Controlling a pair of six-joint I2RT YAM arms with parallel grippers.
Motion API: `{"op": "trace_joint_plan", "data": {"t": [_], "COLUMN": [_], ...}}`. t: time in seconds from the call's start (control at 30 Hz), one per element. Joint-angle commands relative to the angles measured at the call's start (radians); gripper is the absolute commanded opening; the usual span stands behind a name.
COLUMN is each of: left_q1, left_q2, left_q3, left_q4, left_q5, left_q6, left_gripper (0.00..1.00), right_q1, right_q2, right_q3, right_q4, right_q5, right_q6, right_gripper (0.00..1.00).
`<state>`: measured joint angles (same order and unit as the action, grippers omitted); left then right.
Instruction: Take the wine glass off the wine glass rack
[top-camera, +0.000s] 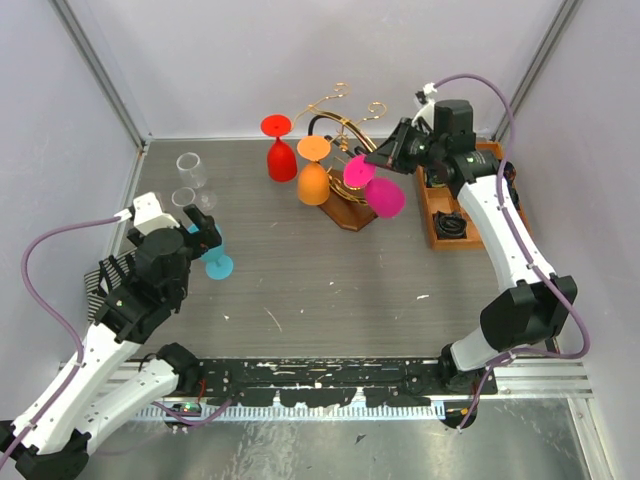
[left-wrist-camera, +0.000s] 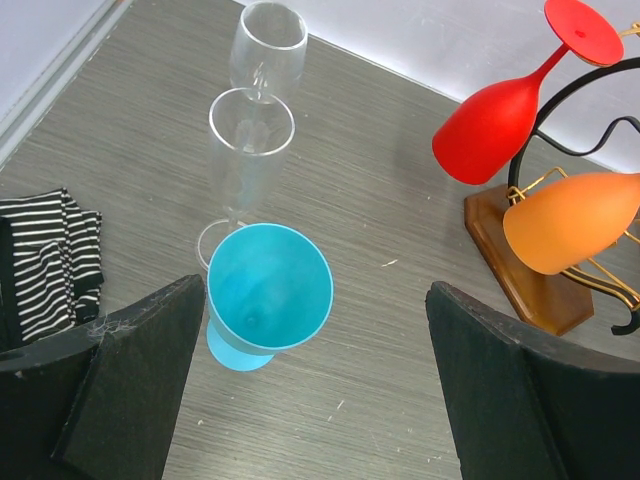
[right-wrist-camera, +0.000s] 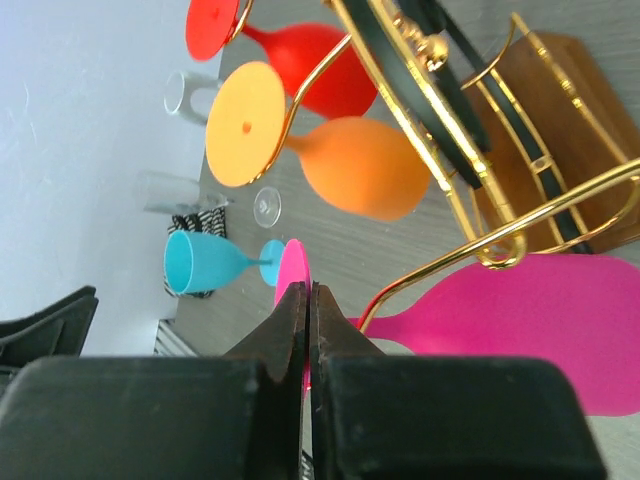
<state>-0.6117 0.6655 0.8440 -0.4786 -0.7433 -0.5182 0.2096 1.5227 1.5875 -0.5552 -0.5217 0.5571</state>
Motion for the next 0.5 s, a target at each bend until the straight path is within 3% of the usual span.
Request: {"op": "trace_joint_plan", "data": {"t": [0.0,0.3,0.47], "left_q1": [-0.003,-0.003,-0.003], "left_q2": [-0.013,-0.019,-0.02], "left_q3": [0.036,0.039,0.043], "left_q4": [-0.004,-0.004,-0.008], "left_q5": [-0.002,-0.005,-0.01], "left_q6": [0.003,0.013,0.021], "left_gripper": [0.98,0.98,0.98], "right_q1": [-0.043,-0.054,-0.005], "right_q2": [-0.028,0.087,0.114], "right_q3": [0.034,0.058,0.093], "right_q4": [0.094,0.306,0.328], "right_q5": [0.014,-0.104,-0.154], "right_q6": [0.045,0.182,0.188], "right_gripper": [0.01,0.01,0.01]}}
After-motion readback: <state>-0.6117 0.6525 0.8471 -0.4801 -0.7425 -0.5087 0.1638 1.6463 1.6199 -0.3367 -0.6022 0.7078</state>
